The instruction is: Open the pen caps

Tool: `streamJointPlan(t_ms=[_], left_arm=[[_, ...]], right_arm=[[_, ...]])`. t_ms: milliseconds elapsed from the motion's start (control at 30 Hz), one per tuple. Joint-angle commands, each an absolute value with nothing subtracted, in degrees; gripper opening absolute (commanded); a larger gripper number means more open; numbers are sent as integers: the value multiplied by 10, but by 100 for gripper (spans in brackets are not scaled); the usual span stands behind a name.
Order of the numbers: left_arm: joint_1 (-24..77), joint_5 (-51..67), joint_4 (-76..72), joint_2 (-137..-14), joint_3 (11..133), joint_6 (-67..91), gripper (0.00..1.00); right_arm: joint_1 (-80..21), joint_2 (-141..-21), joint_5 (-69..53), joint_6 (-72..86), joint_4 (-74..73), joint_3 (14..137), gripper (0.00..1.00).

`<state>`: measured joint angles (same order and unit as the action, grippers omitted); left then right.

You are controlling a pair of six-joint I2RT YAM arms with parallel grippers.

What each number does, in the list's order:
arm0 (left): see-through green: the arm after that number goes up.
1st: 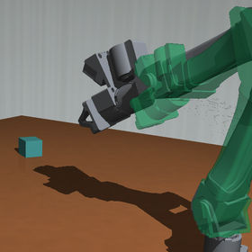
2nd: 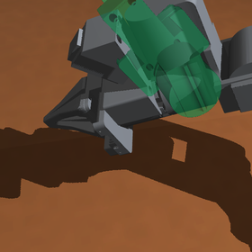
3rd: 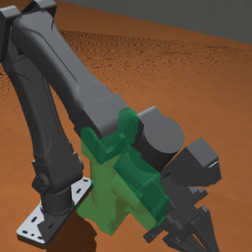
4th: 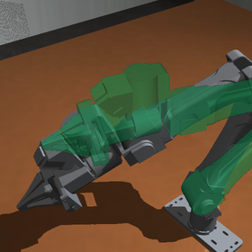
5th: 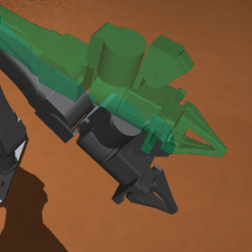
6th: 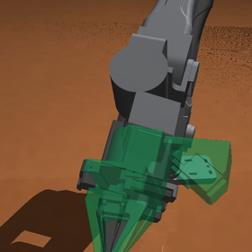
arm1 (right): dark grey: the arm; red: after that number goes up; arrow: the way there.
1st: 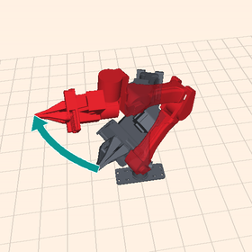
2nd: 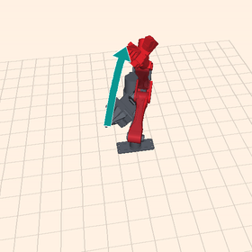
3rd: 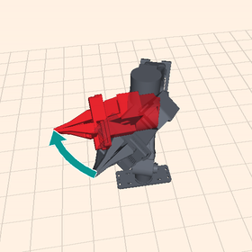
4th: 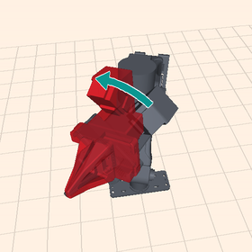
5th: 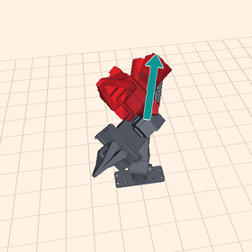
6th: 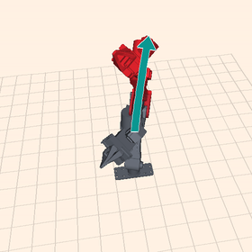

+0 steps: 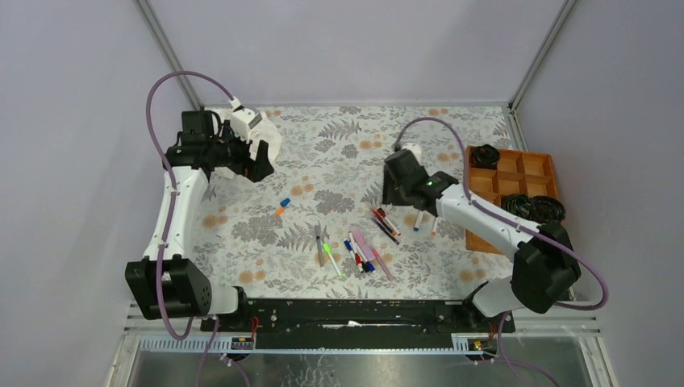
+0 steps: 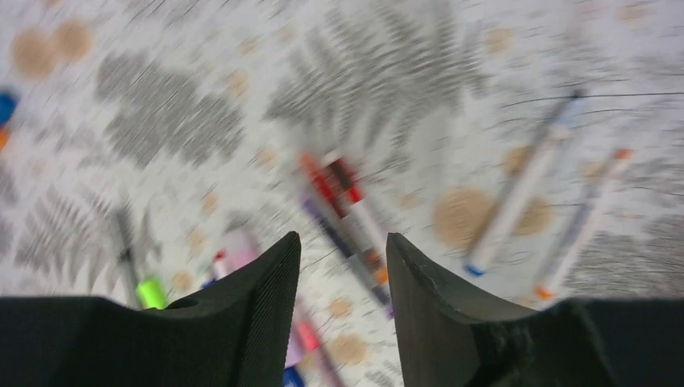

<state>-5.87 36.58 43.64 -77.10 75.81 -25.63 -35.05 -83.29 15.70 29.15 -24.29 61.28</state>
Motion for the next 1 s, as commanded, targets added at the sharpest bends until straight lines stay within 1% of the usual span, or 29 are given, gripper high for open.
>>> streamJointPlan(t_ms=[0,100,200,367,600,767,967], left_arm=[[-63,361,430,-775,728,-255,98],[-62,376,443,-780,716,-268,99],[-62,386,453,-782,711,-276,99],[-55,393,467,-785,708,-290,99],[-41,388,467,-782,698,-294,99],[-37,395,467,-782,694,-295,99],[-33,403,467,-783,693,-294,99]], right_arm=[[-439,-831,93,283,-242,598,48],[-484,-849,82,291,-227,580,44],[-508,-875,62,294,-207,576,41],[-538,-919,49,286,-194,600,40],[-541,-976,63,279,-196,604,36],[-540,-978,70,279,-191,588,32],[-539,-974,88,272,-196,588,32]])
